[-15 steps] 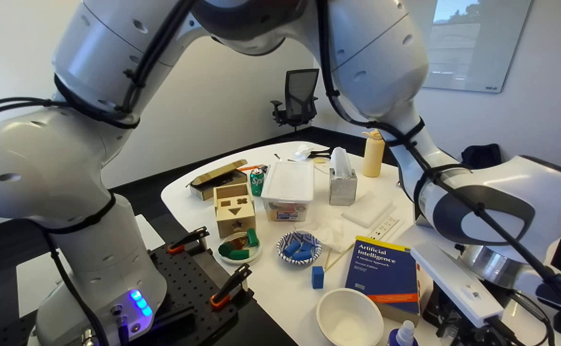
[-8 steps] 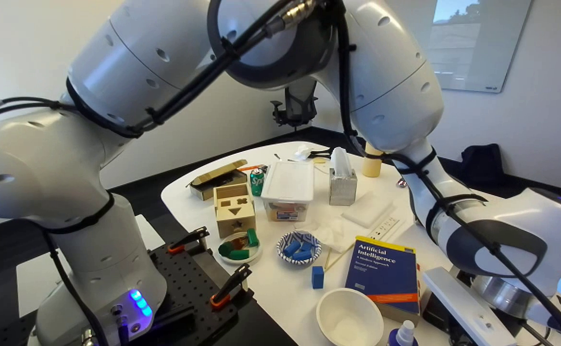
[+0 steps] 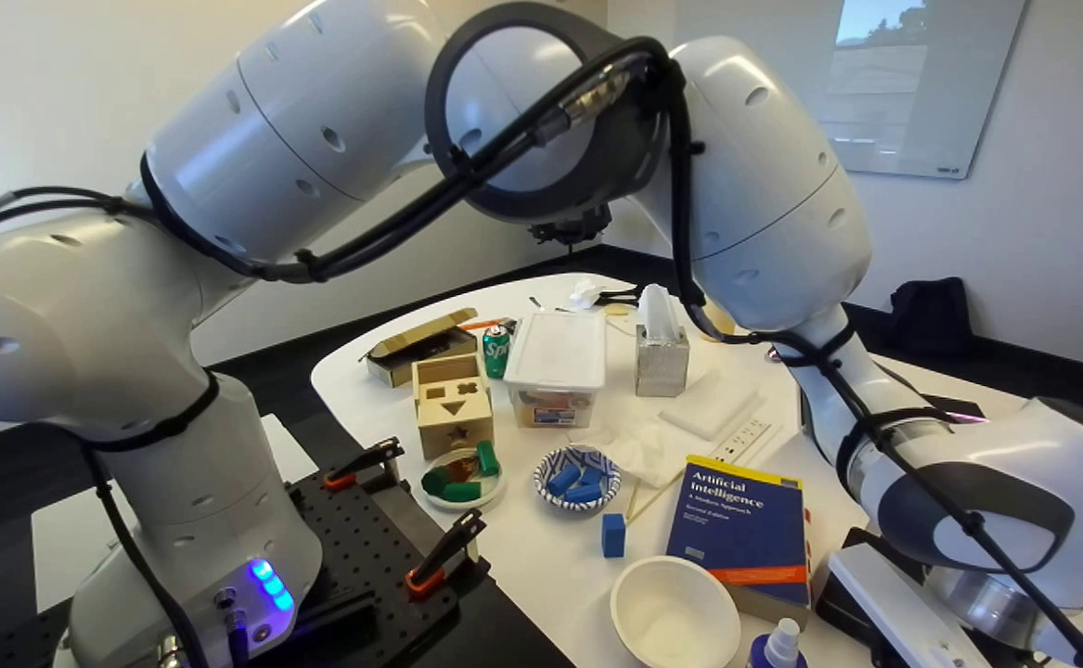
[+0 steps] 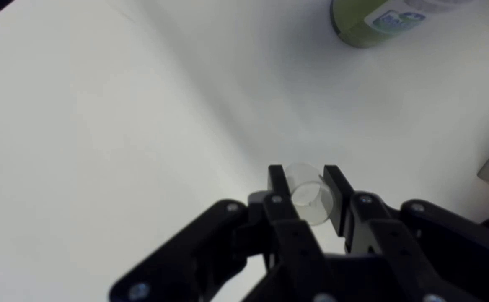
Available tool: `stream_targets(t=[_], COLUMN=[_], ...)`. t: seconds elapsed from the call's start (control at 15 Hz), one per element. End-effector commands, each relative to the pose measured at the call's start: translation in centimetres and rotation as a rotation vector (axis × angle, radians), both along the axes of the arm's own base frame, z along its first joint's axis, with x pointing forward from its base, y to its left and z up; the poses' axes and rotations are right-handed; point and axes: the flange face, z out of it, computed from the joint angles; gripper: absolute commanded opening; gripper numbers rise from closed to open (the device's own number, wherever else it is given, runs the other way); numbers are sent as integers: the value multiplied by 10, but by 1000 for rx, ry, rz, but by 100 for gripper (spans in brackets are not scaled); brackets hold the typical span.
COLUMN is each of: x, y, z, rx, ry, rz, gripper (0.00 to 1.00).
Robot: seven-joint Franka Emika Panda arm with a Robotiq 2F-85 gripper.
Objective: Move the clear cap to the table
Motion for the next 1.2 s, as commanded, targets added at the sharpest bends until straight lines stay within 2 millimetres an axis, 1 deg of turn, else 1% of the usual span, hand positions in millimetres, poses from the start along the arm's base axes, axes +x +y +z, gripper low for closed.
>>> stream_targets(t=[0.0, 0.07, 0.13, 0.2, 0.33, 0.4, 0.47, 0.6, 0.8, 0.93, 1.0, 1.07, 1.13], x=[4, 4, 1, 1, 0, 0, -2, -6, -11, -13, -14, -14, -14], y=[-3, -2, 0, 0, 1, 0, -3, -3, -4, -4, -4, -3, -2], z=[-3, -4, -6, -7, -8, -10, -21, -35, -50, -57, -58, -59, -59], rx=[8, 28, 10, 13, 14, 10, 12, 18, 27, 30, 37, 37, 44], ry=[29, 37, 16, 19, 20, 21, 37, 41, 47, 53, 51, 51, 52], rz=[-53, -63, -32, -33, -32, -35, -42, -47, -54, -54, -56, -54, -49], gripper=[7, 7, 7, 27, 27, 7, 7, 7, 7, 7, 52, 55, 60])
